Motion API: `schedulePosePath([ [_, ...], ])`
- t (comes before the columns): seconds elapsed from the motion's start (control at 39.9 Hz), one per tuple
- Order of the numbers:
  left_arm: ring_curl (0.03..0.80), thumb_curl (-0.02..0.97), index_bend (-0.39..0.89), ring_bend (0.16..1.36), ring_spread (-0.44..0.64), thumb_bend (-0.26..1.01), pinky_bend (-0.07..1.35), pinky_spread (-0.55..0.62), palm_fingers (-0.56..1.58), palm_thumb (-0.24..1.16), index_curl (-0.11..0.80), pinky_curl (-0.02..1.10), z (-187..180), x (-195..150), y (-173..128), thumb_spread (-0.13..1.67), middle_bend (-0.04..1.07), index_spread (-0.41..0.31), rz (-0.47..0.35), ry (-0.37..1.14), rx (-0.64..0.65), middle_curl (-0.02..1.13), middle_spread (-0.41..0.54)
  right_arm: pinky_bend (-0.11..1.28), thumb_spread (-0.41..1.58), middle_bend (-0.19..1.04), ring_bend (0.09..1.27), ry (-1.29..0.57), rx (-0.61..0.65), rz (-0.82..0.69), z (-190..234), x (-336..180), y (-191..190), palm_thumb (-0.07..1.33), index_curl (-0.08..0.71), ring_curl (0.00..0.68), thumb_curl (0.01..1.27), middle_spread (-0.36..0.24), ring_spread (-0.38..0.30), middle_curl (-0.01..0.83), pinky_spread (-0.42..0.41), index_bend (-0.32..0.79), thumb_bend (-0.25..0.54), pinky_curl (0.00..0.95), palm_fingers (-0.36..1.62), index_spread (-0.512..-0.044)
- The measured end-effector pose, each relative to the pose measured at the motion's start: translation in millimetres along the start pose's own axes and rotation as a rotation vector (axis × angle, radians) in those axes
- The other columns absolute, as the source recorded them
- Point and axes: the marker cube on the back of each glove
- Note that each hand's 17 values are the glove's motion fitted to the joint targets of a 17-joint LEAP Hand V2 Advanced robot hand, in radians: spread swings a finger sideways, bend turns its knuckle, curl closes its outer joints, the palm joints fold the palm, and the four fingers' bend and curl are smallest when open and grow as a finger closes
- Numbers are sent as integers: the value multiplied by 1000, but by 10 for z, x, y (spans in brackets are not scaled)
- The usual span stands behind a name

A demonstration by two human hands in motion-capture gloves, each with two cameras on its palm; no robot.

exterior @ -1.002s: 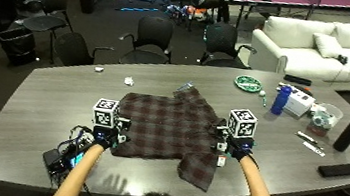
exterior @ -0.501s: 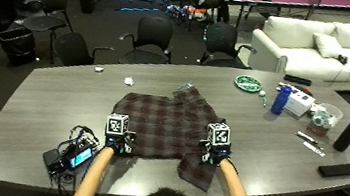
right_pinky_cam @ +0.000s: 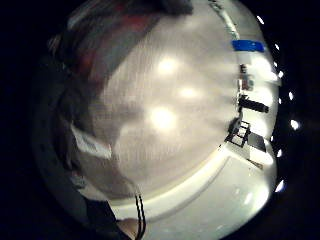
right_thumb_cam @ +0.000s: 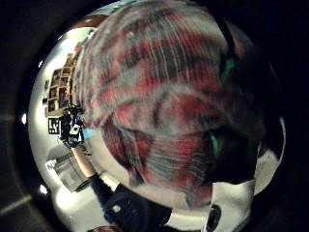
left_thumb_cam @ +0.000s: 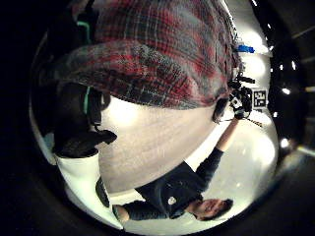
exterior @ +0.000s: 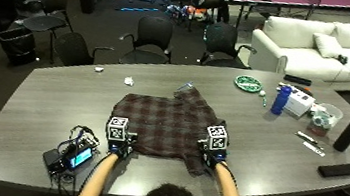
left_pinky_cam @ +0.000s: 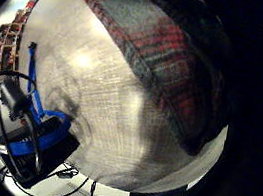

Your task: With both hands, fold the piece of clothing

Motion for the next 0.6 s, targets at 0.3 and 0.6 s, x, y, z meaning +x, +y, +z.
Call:
schedulePosePath([
  [0.3,243,405,442,376,37,29,155,83,833,719,456,249,-124,63,386,1226,464,-211,148,-52,92,434,-161,555,1011,313,612,348,108,-37,-115,29,530,945,349,411,458,-222,-248,430,-305,159,60,389,1253,-287],
  [0.6,282,407,469,326,-29,5,138,-1,847,737,496,265,-527,107,1388,1270,349,-226,493,192,260,444,-168,582,1025,336,633,260,296,-170,-770,427,1371,968,360,435,491,-242,-270,470,-355,147,13,398,1259,-280],
])
